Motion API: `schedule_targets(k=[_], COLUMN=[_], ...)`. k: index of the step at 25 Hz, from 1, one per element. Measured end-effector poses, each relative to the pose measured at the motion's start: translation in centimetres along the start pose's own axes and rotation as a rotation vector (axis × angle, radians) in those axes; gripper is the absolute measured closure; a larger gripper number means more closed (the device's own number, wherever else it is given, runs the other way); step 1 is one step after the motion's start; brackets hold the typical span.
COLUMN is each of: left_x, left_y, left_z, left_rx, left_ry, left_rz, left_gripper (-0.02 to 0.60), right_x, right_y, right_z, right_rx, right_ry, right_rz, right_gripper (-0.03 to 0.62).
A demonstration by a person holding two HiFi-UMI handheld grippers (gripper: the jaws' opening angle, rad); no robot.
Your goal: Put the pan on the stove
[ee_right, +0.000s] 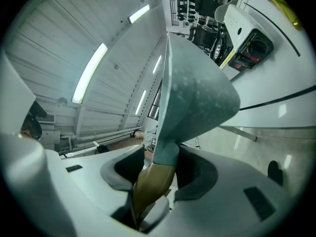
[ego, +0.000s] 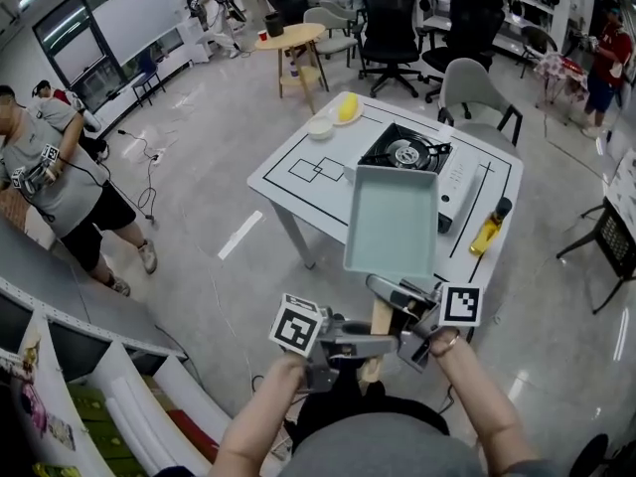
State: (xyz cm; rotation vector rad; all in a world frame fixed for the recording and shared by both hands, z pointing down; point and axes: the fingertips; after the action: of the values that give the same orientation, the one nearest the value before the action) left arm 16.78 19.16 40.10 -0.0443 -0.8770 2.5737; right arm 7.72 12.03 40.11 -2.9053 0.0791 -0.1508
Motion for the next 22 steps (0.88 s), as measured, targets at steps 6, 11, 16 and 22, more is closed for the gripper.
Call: schedule_targets(k=[6, 11, 16, 22], left_x=[2.4, 5.2, 7.5, 9.0], left_y=[5.1, 10.5, 15.4, 18.6], left_z=[4.2, 8.0, 10.7, 12.9], left_rx=[0.012, 0.024, 0.033, 0.043], left_ry=[-0.037, -0.077, -0.135, -0.206], left_rz=[0.033, 0.083, 0.147, 0.217], left_gripper=[0.459, 0.459, 0.459, 0.459], right_x=[-4.0, -8.3, -11.8, -13.5], right_y=[5.3, 10.8, 15.6, 19.3], right_z=[-2.4, -4.5, -5.5, -6.7], right_rx=[-0.005, -0.012, -0.014, 0.007], right_ry=[-0.021, -0.044, -0.061, -0.104], right_rz=[-0.045, -0.103, -0.18, -0.263], right_gripper=[0.418, 0.418, 0.418, 0.418])
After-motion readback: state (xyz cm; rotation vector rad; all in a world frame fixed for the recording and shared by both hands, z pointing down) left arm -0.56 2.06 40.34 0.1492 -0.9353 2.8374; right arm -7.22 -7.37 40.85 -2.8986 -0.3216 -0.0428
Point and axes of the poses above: the fingertips, and each gripper's own axes: x backward along the fingers, z to its left, y out of its top, and after that the axes turned 10 degrees about -x, right-handed
